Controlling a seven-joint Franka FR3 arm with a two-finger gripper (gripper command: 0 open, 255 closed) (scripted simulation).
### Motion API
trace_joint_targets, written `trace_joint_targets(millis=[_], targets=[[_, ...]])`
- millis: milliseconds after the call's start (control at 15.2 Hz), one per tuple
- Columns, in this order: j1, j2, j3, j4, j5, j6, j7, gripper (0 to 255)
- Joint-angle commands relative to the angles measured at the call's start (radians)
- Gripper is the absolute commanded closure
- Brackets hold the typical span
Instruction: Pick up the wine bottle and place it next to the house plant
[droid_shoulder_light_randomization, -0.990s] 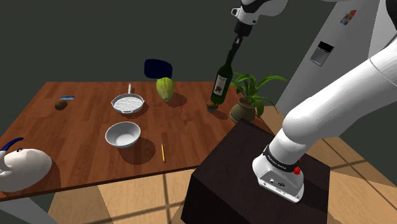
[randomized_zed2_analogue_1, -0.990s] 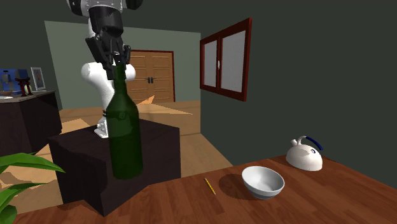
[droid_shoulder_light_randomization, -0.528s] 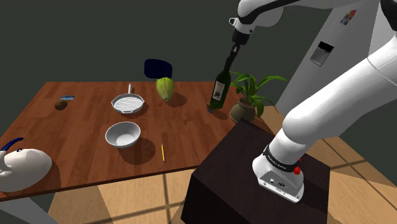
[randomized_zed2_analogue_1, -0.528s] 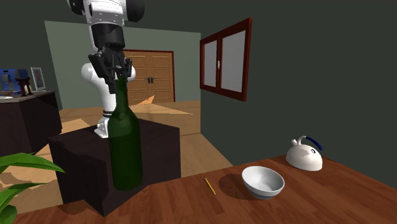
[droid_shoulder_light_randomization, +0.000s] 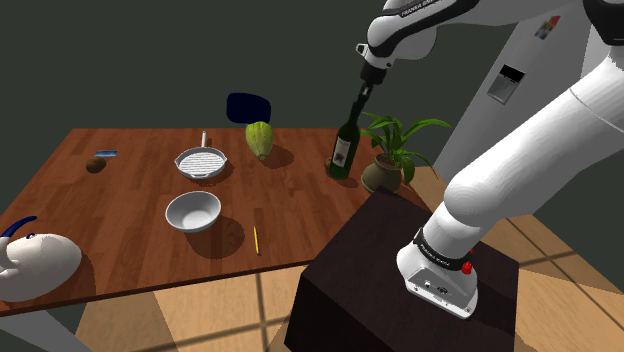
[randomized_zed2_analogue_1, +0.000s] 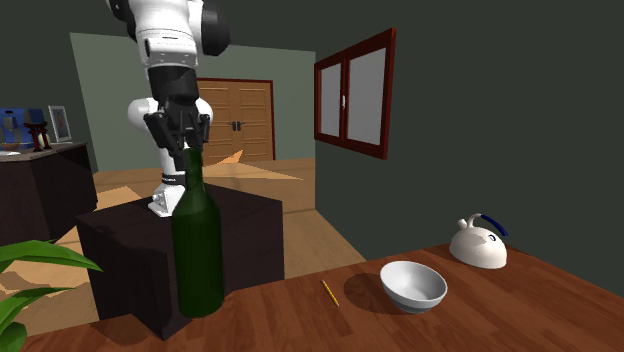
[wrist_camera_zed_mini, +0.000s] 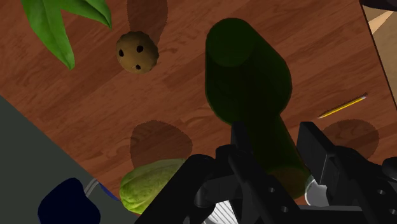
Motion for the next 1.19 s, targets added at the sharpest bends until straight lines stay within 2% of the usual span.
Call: trace_joint_targets(millis=[0,1122], targets=[[0.001,0.013,-0.003,-0.015,0.004,0.029,-0.005,255],[0.018,0.175,-0.024,-0.112,0.073,0.281,-0.066,255]])
